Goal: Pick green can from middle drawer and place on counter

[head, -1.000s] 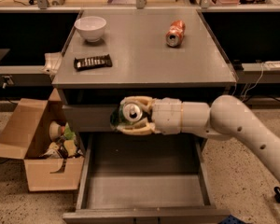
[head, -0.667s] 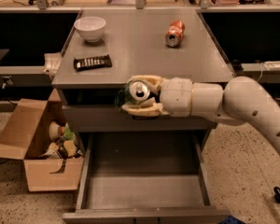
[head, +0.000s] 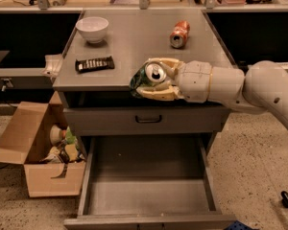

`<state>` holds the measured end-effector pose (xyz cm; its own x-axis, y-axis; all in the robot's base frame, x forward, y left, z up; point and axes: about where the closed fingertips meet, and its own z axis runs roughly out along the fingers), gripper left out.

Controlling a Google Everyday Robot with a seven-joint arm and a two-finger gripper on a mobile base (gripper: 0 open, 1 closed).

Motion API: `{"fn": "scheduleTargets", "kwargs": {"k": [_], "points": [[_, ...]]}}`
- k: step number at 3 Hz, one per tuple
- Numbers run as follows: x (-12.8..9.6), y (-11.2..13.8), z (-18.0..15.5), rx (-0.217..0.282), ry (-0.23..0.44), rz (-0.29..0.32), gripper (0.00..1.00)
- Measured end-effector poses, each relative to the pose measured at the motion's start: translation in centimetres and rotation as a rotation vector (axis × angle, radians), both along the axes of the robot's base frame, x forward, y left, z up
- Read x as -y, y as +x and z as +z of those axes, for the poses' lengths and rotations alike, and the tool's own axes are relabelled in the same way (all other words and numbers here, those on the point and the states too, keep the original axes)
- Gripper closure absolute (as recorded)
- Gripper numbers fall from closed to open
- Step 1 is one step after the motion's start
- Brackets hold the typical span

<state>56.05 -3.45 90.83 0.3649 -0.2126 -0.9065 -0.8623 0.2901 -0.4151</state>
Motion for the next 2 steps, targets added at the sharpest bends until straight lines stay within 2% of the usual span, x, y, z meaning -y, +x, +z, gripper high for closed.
{"fn": "scheduleTargets", "kwargs": {"k": [1, 2], "points": [[0.1, 0.4, 0.1, -0.019, 0.007, -0.014, 1.0], [0.8, 2.5, 1.2, -0.103, 0.017, -0.035, 1.0]]}}
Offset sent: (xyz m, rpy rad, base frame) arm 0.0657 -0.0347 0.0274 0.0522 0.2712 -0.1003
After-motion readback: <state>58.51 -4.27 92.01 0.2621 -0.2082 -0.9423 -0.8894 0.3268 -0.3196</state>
